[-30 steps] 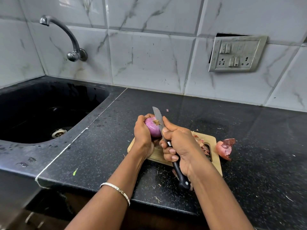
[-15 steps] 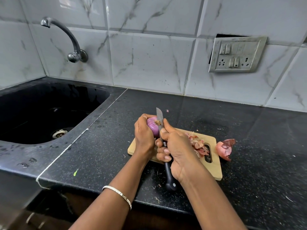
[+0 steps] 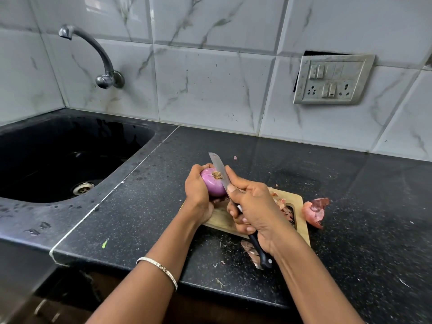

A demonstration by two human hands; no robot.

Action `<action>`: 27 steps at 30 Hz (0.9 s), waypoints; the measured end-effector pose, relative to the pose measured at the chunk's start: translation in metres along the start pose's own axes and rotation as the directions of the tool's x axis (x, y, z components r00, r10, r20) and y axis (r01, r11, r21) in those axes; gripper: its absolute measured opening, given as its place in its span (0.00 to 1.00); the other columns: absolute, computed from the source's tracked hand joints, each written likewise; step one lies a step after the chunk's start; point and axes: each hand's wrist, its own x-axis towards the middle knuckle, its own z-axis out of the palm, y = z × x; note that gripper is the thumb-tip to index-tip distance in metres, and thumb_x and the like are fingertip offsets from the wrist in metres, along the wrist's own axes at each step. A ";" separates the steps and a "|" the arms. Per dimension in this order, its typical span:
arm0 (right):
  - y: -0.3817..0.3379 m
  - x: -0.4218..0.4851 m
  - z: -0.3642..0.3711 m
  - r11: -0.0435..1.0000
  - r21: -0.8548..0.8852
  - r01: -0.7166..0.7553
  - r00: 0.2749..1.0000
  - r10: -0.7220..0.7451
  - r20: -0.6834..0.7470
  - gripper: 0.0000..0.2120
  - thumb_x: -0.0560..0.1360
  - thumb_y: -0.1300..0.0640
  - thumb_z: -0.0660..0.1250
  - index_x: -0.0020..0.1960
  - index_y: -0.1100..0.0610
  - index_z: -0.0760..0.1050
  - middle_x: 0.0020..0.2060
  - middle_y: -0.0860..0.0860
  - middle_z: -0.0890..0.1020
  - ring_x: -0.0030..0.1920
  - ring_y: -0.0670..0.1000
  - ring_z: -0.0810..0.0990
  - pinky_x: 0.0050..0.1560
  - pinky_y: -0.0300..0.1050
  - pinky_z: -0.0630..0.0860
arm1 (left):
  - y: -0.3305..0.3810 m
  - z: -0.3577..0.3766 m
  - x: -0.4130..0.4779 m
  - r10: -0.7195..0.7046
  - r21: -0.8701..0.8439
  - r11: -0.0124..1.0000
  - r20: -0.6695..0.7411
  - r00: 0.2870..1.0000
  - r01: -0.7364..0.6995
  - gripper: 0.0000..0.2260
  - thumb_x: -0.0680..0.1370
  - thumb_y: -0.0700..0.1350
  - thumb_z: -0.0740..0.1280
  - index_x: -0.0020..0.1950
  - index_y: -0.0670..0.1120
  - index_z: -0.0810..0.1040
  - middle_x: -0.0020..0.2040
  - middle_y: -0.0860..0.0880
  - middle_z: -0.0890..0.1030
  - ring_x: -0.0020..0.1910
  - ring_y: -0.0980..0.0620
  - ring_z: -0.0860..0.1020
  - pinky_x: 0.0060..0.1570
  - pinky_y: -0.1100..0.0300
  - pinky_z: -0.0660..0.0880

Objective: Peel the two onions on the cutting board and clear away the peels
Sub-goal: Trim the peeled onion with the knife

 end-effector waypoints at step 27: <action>-0.006 0.011 0.007 0.997 0.066 -0.047 0.999 0.046 0.012 0.19 0.84 0.59 0.61 0.70 0.41 0.75 0.25 0.52 0.70 0.21 0.44 0.59 0.19 0.32 0.56 | 0.001 -0.007 0.003 0.022 0.057 0.998 0.134 0.991 -0.030 0.16 0.82 0.48 0.54 0.42 0.43 0.76 0.32 0.45 0.76 0.23 0.50 0.72 0.22 0.63 0.69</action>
